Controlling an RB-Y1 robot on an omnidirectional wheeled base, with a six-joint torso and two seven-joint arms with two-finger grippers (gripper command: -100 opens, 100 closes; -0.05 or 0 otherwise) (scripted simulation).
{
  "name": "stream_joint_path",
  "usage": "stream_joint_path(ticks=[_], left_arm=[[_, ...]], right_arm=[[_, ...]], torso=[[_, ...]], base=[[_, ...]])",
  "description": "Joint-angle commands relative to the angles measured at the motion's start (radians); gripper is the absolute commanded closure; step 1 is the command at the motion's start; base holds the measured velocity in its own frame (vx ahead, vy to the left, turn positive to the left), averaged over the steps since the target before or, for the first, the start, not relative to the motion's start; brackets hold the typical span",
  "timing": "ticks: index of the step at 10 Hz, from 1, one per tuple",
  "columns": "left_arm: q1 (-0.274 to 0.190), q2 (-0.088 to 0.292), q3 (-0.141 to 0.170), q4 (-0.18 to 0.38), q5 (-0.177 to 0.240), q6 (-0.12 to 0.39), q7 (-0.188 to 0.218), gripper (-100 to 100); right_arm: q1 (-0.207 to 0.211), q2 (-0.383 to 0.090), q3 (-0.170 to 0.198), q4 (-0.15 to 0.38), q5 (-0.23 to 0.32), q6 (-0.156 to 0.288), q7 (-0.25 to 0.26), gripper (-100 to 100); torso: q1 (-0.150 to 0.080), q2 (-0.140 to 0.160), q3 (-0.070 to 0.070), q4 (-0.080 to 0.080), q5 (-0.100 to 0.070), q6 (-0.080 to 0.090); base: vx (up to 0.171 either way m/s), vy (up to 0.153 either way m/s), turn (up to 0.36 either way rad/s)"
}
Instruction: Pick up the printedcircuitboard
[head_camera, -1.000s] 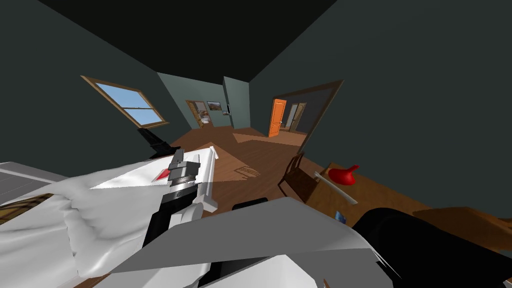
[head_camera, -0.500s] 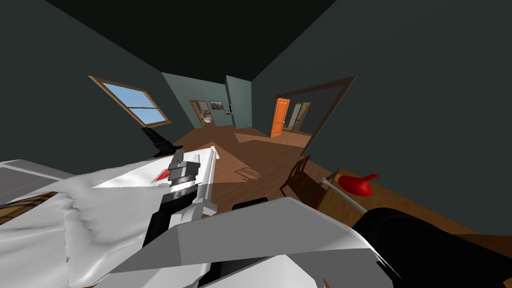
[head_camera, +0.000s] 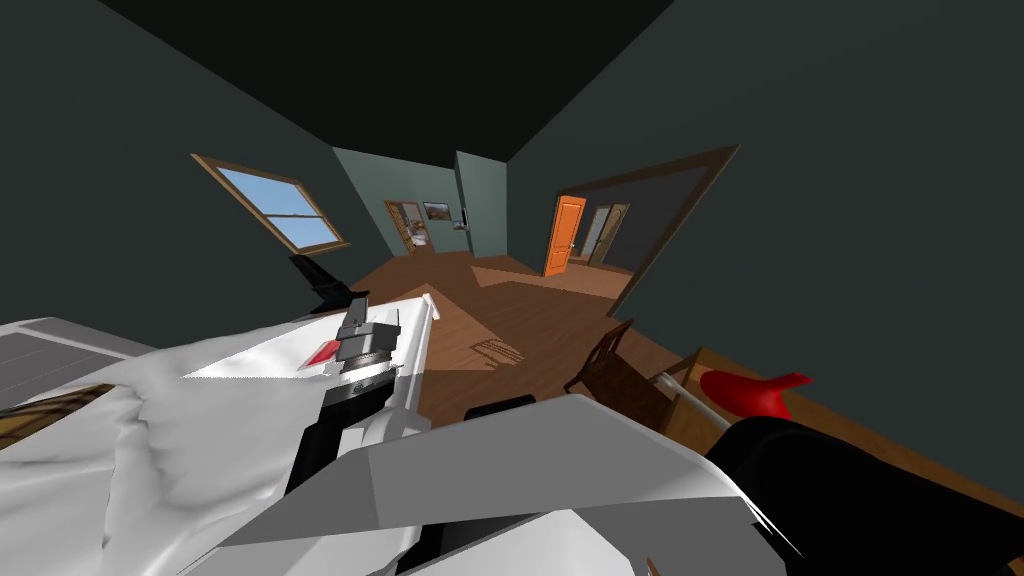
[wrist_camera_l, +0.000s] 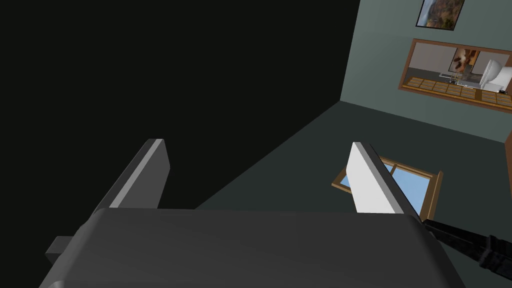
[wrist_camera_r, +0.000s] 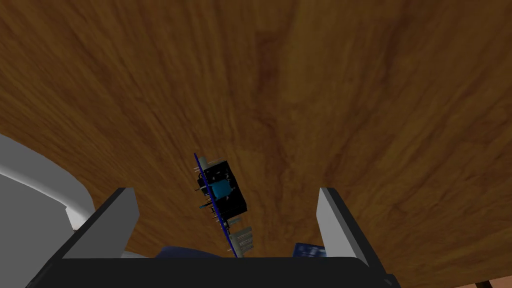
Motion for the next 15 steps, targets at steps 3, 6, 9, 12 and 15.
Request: stream_joint_path(ticks=[3, 6, 9, 12, 15], left_arm=[[0.0, 0.0, 0.0, 0.0, 0.0, 0.0, 0.0, 0], [0.0, 0.0, 0.0, 0.0, 0.0, 0.0, 0.0, 0], [0.0, 0.0, 0.0, 0.0, 0.0, 0.0, 0.0, 0], [0.0, 0.0, 0.0, 0.0, 0.0, 0.0, 0.0, 0], [0.0, 0.0, 0.0, 0.0, 0.0, 0.0, 0.0, 0]], right_arm=[[-0.009, -0.007, -0.003, 0.079, 0.014, 0.004, 0.005, -100], [-0.013, -0.016, -0.001, 0.17, 0.054, 0.051, 0.019, -100], [-0.021, -0.021, 0.005, 0.209, 0.078, 0.078, 0.027, -100], [-0.034, -0.018, 0.013, 0.222, 0.099, 0.101, 0.033, -100], [-0.091, -0.019, 0.02, 0.248, 0.099, 0.142, 0.034, -100]], torso=[[0.001, 0.003, 0.002, 0.001, 0.0, 0.0], [-0.004, -0.003, -0.001, 0.0, -0.001, 0.0], [-0.003, 0.0, 0.0, 0.0, -0.001, 0.0], [-0.006, 0.0, 0.0, 0.0, -0.001, 0.0], [0.0, 0.009, 0.005, 0.002, 0.0, 0.0]], base=[[0.048, -0.009, 0.022], [0.146, -0.08, 0.045], [0.094, -0.071, 0.011], [0.075, -0.086, -0.021], [-0.055, -0.017, 0.027]])
